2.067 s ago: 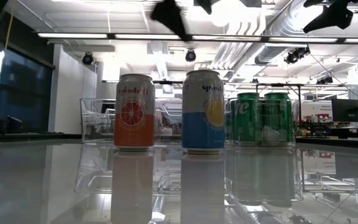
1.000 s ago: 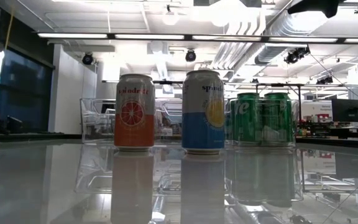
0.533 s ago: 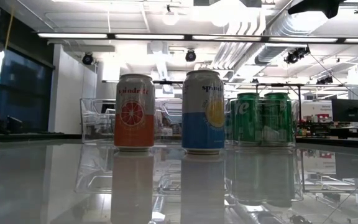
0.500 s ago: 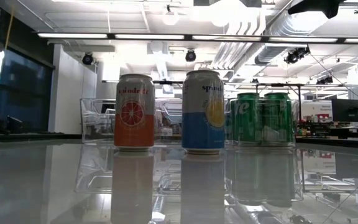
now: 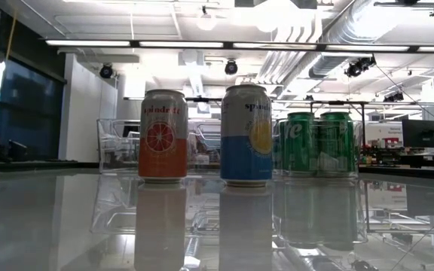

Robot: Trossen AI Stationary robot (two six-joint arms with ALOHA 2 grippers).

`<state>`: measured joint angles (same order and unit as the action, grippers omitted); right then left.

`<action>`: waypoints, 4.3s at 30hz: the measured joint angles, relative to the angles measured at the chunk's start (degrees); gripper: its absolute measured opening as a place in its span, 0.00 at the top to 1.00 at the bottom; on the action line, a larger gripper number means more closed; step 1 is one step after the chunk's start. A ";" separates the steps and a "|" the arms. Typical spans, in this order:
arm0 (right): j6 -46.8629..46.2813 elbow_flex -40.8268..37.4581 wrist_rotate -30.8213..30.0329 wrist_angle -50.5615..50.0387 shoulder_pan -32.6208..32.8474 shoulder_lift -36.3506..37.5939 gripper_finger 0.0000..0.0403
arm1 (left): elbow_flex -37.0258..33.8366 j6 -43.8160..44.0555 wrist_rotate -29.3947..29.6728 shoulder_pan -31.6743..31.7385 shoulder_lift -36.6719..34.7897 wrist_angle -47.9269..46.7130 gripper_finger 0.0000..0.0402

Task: Sort soda cans
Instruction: Put green soda can into the right transparent bin

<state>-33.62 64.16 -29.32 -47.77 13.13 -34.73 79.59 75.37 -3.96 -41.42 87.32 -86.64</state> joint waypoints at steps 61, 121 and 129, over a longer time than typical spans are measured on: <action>-7.75 12.52 2.80 -30.49 -0.02 -0.18 0.18 | 55.14 -56.01 8.78 35.51 52.67 31.63 0.19; 25.02 -31.46 28.94 46.45 0.00 -37.42 0.27 | 55.41 -26.50 35.13 25.64 29.95 -3.37 0.17; 21.43 -25.51 25.21 39.33 -2.15 -31.06 0.27 | 55.40 -24.99 35.07 24.23 29.77 -3.38 0.17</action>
<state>-12.18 38.65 -4.11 -8.44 10.97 -65.79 134.99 50.38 31.12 -17.19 117.09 -90.02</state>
